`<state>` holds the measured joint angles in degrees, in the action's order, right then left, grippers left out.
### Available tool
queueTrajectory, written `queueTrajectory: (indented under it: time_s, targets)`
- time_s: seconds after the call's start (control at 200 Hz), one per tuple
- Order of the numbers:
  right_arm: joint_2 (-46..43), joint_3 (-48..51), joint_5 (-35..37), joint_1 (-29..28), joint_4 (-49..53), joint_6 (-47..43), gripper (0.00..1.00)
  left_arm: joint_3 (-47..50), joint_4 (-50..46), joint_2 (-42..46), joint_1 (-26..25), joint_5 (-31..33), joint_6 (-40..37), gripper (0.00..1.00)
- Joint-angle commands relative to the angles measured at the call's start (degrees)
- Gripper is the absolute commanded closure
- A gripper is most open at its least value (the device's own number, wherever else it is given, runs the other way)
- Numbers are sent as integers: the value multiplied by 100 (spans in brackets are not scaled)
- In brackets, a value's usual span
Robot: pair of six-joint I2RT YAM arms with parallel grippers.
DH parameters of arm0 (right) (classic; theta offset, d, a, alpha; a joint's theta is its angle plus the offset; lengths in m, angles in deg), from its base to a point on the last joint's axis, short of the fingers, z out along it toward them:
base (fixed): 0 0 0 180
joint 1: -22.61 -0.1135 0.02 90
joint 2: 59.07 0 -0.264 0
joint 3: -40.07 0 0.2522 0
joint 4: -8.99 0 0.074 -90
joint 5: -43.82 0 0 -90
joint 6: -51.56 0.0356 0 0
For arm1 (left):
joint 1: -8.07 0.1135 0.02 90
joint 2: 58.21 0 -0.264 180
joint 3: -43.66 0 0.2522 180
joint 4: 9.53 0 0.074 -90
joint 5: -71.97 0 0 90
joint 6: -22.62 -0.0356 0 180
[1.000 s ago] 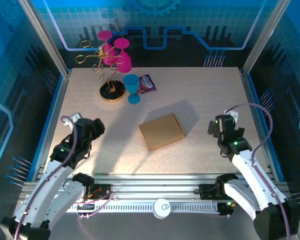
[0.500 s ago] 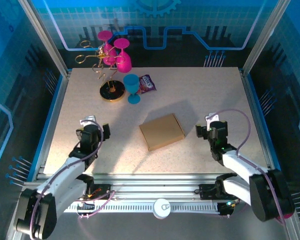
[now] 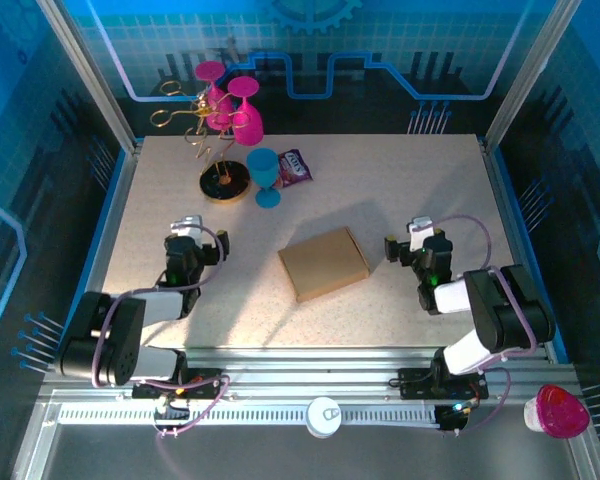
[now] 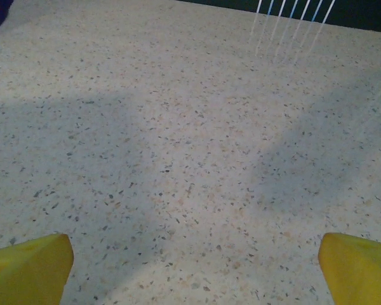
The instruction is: Fold the paper box
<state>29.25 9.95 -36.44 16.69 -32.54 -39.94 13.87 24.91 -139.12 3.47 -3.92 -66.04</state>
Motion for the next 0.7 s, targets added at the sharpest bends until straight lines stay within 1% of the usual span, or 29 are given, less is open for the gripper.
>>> queueTrajectory:
  time_s: [0.0,0.015,0.03,0.09,0.16,0.255,0.32,0.595,0.695]
  targets:
    - [-1,32,-110,69,-892,45,0,224,2450,-1070,72,-375,-439,0]
    - [-27,44,-64,72,-870,64,0,263,2636,-1130,66,-326,-445,1]
    - [-33,52,-3,73,-862,91,0,293,2574,-1073,65,-303,-417,1]
    - [3,92,190,74,-1012,156,0,154,1689,-716,84,-124,-226,1]
    - [-7,26,317,68,-889,193,0,-28,1637,-857,82,-186,-294,1]
    - [6,-281,607,4,-302,226,0,-532,554,-786,250,45,8,1]
    - [20,-524,747,-67,146,202,0,-457,625,-771,377,-147,137,1]
    - [9,-509,657,-16,120,252,0,-447,669,-771,377,-132,118,0]
    - [23,-453,734,-47,-1,207,0,-454,662,-771,372,-128,113,1]
